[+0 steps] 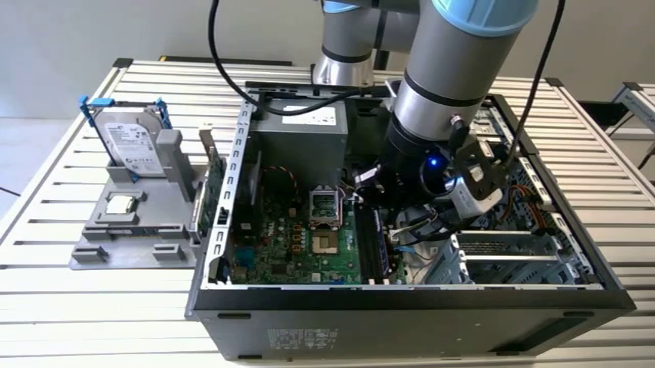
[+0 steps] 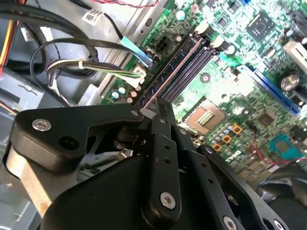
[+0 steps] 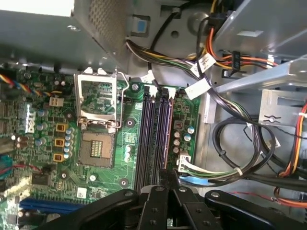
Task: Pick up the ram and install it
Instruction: 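Press down the ram until it locks into place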
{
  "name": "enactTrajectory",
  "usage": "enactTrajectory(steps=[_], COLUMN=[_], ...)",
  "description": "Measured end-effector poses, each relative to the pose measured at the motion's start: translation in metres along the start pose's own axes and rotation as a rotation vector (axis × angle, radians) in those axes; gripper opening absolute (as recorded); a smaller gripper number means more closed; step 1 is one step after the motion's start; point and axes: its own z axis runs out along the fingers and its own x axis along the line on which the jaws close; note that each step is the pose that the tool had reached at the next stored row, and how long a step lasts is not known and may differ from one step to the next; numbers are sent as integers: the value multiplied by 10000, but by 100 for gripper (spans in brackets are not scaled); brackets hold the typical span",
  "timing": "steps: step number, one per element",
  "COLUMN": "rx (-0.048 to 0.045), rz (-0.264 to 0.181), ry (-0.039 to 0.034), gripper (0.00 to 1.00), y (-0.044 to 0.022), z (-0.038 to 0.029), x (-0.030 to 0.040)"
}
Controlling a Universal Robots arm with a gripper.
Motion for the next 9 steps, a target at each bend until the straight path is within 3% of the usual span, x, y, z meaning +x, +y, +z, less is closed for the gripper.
enactTrajectory(steps=[9], rx=[13], rz=[-813], ry=[11], gripper=[0], y=[0], z=[1], x=[0])
